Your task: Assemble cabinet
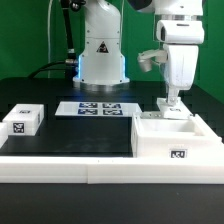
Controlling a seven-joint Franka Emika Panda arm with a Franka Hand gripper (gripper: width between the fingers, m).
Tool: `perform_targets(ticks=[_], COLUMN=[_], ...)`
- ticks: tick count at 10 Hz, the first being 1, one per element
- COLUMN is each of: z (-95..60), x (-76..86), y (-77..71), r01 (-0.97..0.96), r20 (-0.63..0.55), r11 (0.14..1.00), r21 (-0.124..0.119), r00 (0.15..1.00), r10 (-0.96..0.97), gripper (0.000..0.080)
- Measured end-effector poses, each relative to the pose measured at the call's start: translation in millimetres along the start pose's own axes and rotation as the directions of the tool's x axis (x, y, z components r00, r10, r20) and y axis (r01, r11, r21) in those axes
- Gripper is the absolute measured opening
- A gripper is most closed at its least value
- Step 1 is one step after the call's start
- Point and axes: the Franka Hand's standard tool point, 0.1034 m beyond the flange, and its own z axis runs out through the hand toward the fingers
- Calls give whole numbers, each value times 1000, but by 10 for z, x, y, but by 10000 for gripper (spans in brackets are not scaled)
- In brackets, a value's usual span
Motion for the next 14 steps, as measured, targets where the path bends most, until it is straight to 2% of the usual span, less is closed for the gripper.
perform_targets(ticks=[2,7,11,14], z=[-18,3,33,32], x=[15,2,7,-10], y=[72,65,386,385], r01=[-8,-9,-19,8], r20=[3,4,-6,-14], r11=[1000,1000,1000,1000], r21=[0,5,-10,-24], r00=[1000,1000,1000,1000], r10=[8,8,19,-9], gripper=[69,70,70,70])
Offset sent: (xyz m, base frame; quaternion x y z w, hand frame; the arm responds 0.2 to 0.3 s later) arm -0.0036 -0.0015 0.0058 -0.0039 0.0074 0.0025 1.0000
